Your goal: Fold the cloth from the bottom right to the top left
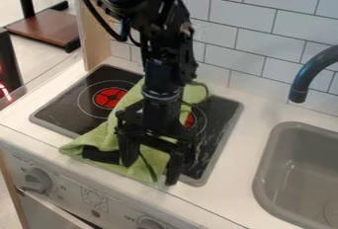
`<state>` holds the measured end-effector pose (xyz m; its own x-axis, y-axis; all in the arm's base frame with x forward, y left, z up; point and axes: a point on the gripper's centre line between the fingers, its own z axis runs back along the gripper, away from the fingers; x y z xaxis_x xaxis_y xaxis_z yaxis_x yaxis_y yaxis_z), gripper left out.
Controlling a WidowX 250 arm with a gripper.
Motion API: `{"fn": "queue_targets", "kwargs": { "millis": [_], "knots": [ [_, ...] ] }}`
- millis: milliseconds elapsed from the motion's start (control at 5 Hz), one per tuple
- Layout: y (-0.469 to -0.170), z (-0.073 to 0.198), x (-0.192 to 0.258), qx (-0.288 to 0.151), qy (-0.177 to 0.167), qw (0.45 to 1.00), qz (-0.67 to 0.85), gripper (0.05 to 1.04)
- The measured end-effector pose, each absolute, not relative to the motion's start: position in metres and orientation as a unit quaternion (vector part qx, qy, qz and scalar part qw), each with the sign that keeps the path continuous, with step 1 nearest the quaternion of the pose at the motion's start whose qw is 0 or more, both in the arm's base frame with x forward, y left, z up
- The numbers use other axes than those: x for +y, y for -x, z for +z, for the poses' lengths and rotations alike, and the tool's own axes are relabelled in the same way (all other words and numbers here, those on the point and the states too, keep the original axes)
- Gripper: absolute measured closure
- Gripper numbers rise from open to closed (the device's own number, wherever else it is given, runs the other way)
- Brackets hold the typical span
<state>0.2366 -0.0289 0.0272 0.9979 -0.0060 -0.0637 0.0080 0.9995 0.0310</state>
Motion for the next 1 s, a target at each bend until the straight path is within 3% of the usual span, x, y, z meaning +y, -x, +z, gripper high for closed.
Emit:
{"fn": "queue_targets", "kwargs": {
  "millis": [200,600,800,1000],
  "knots": [
    [-0.2428,0.0268,-0.03,0.023,-0.02,1.0,-0.005,0.144],
    [-0.2463,0.0249,-0.0282,0.012,-0.025,1.0,0.001,0.757],
    [-0.2443,0.0236,-0.0278,0.014,-0.026,1.0,0.0,0.958],
    [-0.2429,0.0231,-0.0276,0.016,-0.026,1.0,-0.003,1.035]
  ]
}}
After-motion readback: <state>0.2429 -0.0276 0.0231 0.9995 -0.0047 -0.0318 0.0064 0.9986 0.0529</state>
